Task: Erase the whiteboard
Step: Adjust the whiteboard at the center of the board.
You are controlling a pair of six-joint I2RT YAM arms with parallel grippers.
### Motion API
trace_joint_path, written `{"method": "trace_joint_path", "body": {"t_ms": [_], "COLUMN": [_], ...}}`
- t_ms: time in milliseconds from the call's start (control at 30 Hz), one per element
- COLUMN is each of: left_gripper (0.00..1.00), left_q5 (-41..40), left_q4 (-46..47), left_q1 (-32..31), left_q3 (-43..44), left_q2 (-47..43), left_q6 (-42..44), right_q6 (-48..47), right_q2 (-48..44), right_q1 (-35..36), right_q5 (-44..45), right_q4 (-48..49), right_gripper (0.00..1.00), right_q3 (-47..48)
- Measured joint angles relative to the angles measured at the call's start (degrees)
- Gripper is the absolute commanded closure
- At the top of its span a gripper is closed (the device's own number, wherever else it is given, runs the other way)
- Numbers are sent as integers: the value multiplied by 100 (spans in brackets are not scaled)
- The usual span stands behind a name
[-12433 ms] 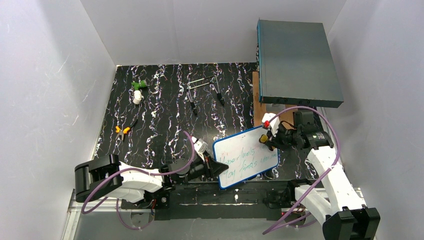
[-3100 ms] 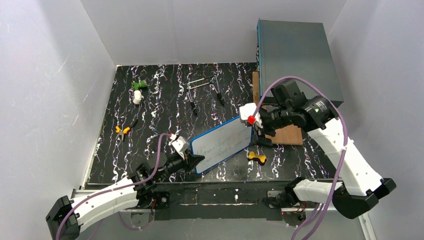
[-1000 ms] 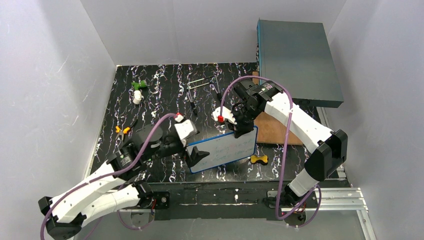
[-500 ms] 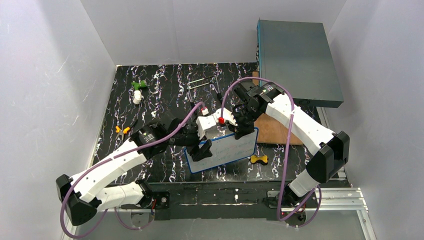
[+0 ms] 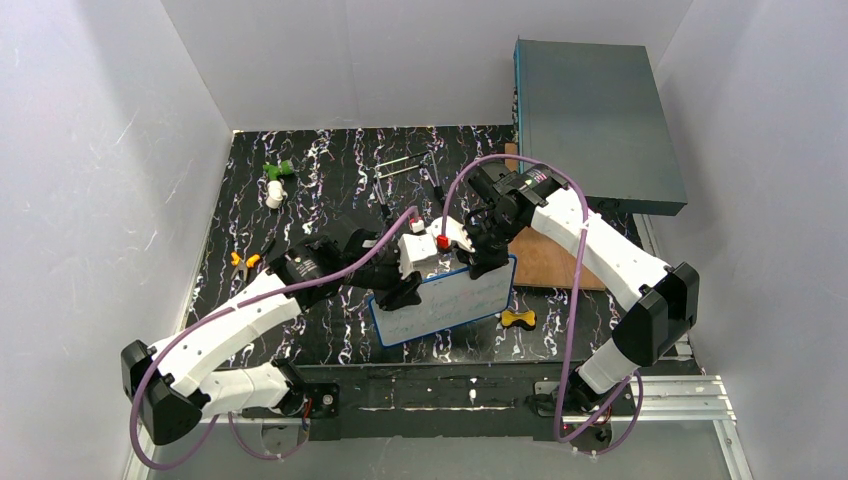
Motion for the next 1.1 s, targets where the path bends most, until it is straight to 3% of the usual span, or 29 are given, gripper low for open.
{"method": "trace_joint_path", "body": {"t_ms": [100, 267, 333, 400, 633, 767, 1033, 1100], "left_gripper": [72, 71, 81, 83, 67, 64, 83, 92], "left_q5": [-11, -31, -33, -72, -109, -120, -197, -203], "left_q4": [28, 44, 46, 55, 120, 317, 538, 551], "left_q1": [35, 61, 61, 61, 61, 61, 61, 68], "left_q3": [0, 0, 0, 0, -37, -162, -398, -404], "left_q2": [105, 225, 225, 225, 238, 188, 20, 20], "left_q6": [94, 184, 184, 219, 247, 199, 175, 197], "right_q6": [-4, -7, -7, 0, -4, 17, 90, 103], "right_q2": [0, 0, 0, 0, 0, 0, 0, 0], "right_q1": [2, -20, -20, -20, -31, -33, -31, -31], "right_q5": [-2, -15, -13, -20, -13, 2, 22, 17], "right_q4": [0, -20, -20, -26, -37, -35, -31, -31], "right_gripper": [99, 99, 99, 99, 99, 99, 99, 99], "right_q3": [0, 0, 0, 0, 0, 0, 0, 0]}}
